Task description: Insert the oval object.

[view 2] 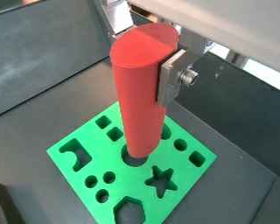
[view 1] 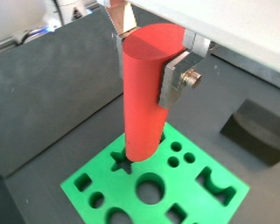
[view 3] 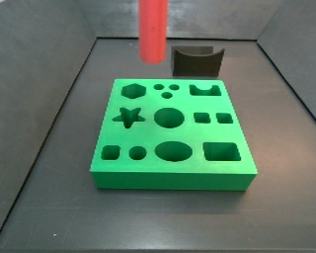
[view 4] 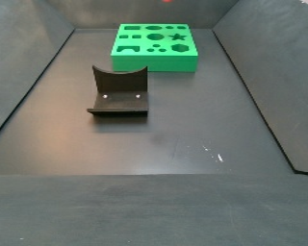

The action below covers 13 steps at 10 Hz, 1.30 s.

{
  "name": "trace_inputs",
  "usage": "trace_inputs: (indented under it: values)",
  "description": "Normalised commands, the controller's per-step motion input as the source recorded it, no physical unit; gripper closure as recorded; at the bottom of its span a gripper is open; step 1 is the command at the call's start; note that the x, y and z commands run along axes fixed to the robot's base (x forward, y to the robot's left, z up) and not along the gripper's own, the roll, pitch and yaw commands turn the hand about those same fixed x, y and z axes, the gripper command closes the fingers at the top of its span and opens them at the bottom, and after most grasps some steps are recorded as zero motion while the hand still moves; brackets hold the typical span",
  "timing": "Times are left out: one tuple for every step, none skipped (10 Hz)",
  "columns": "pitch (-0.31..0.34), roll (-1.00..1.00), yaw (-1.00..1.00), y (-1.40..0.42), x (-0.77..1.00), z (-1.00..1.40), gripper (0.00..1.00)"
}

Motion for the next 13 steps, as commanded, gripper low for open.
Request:
trace_inputs:
  values:
    - [-0.124,0.11,-0.79,-0.45,0.0,-0.86,1.0]
    - [-0.151,0.11,-0.75,-0.51,0.0,-0.84,1.0]
    - [-0.174,0.13,-0.61,-0.66,0.0,-0.77,1.0]
    - [-0.141,0.12,-0.57,-0.68,0.13,-0.57,1.0]
    - [-0.05,0.1,-0.83,-0.36,0.11,-0.17,1.0]
    - [-0.014,0.07,-0.91,-0.26,0.07,-0.07,1.0]
    - [-0.021,0.07,-0.9,-0.25,0.08,-0.07,1.0]
    - [-0.024,0.07,-0.9,-0.25,0.08,-0.07,1.0]
    - [-0.02,0.07,-0.9,-0.25,0.07,-0.07,1.0]
    - [-0.027,0.08,-0.89,-0.25,0.08,-0.09,1.0]
    - [-0.04,0.11,-0.85,-0.26,0.13,-0.17,1.0]
    - [-0.051,0.17,-0.8,-0.25,0.2,-0.29,1.0]
    - [-0.059,0.18,-0.83,-0.22,0.16,-0.33,1.0]
